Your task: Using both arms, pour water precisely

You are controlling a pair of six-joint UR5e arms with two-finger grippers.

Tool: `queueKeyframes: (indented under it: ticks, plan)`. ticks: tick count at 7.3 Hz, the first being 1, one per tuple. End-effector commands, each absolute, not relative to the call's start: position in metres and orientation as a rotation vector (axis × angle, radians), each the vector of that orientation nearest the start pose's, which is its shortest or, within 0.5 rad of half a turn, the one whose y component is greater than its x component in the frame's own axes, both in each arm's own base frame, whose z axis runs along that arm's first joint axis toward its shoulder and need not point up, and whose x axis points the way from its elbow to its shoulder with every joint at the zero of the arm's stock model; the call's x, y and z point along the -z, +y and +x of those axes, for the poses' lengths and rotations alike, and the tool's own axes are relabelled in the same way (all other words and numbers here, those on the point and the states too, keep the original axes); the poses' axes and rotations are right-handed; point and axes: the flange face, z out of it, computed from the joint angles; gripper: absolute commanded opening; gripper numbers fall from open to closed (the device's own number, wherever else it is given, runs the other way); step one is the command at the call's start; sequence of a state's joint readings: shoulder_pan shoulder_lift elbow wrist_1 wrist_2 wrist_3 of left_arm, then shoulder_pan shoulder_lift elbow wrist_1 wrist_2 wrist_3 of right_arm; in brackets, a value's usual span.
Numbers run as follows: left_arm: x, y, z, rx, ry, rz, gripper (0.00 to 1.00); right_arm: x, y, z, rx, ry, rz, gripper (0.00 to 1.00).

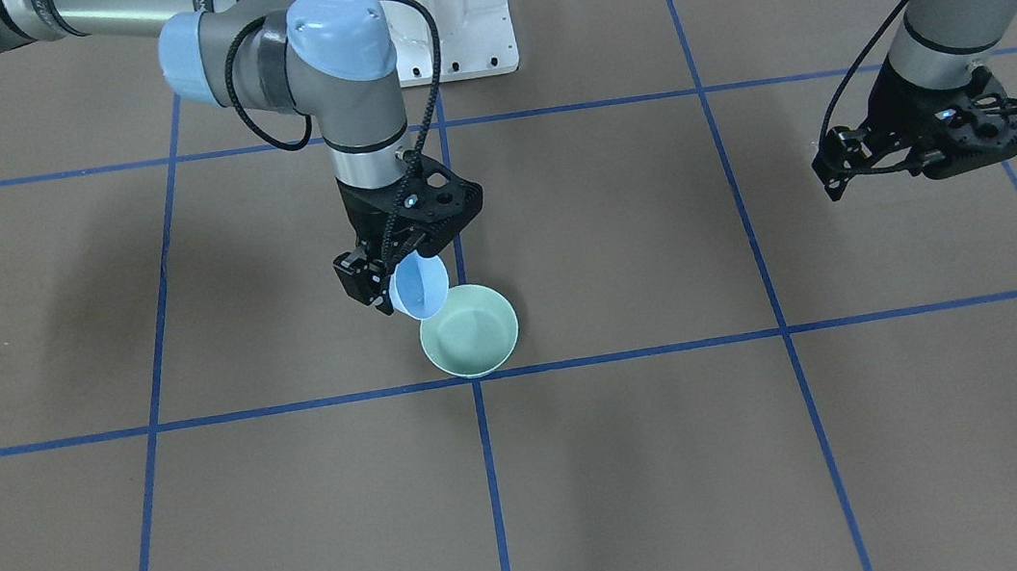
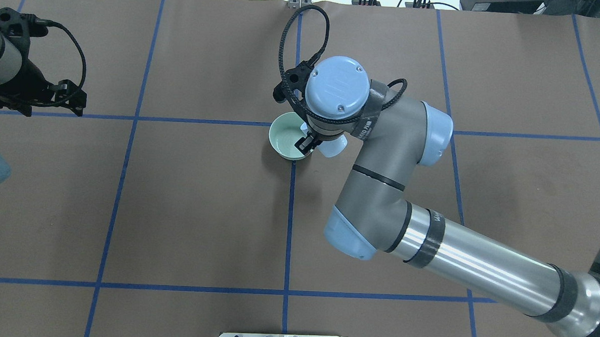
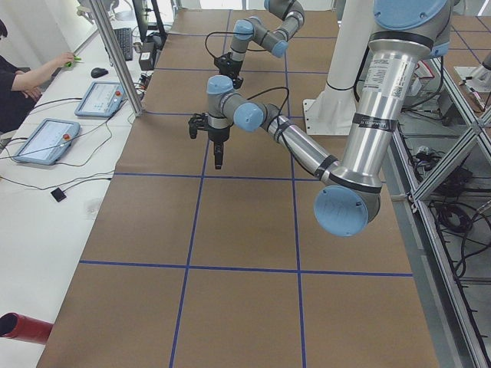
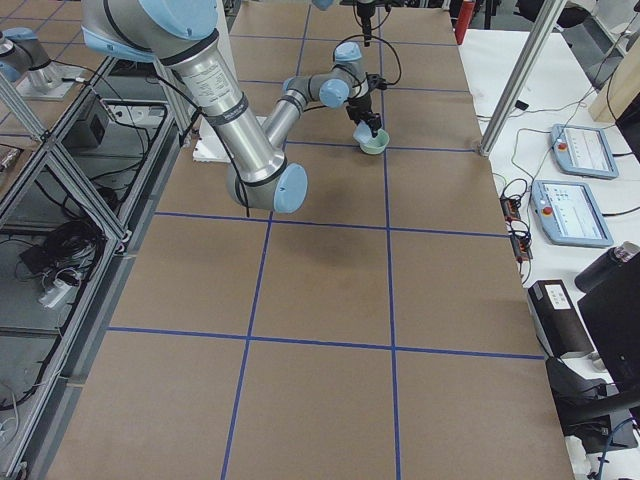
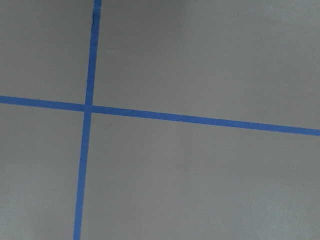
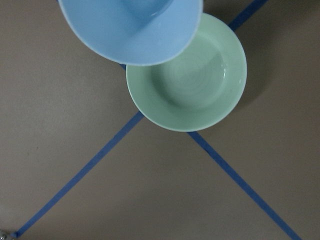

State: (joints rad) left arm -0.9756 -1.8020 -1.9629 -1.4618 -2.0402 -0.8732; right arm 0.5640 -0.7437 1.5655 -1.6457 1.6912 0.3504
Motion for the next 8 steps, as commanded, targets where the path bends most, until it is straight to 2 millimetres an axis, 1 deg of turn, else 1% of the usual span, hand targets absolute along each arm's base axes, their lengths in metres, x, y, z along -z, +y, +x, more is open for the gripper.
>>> queueKeyframes:
  ticks: [1, 2, 3, 4, 5, 6, 7, 8]
  plan:
    - [-0.379, -0.501, 0.230, 0.150, 0.676, 0.066, 1.00, -0.147, -0.515, -0.589, 0.684, -0.499, 0.424, 0.00]
    - [-0.379, -0.502, 0.229, 0.152, 0.675, 0.065, 1.00, -0.156, -0.519, -0.598, 0.687, -0.479, 0.400, 0.00]
    - [-0.380, -0.502, 0.229, 0.153, 0.674, 0.064, 1.00, -0.165, -0.520, -0.600, 0.688, -0.457, 0.382, 0.00]
    - [-0.380, -0.502, 0.229, 0.153, 0.674, 0.064, 1.00, -0.168, -0.517, -0.602, 0.696, -0.433, 0.373, 0.00]
    - [-0.381, -0.502, 0.230, 0.153, 0.673, 0.063, 1.00, -0.162, -0.514, -0.603, 0.700, -0.405, 0.354, 0.00]
    - [-0.381, -0.502, 0.230, 0.154, 0.674, 0.061, 1.00, -0.145, -0.508, -0.604, 0.730, -0.335, 0.336, 0.00]
    - [-0.380, -0.502, 0.230, 0.153, 0.676, 0.061, 1.00, -0.135, -0.500, -0.608, 0.764, -0.258, 0.336, 0.00]
    - [-0.380, -0.502, 0.230, 0.154, 0.675, 0.060, 1.00, -0.134, -0.494, -0.615, 0.775, -0.217, 0.317, 0.00]
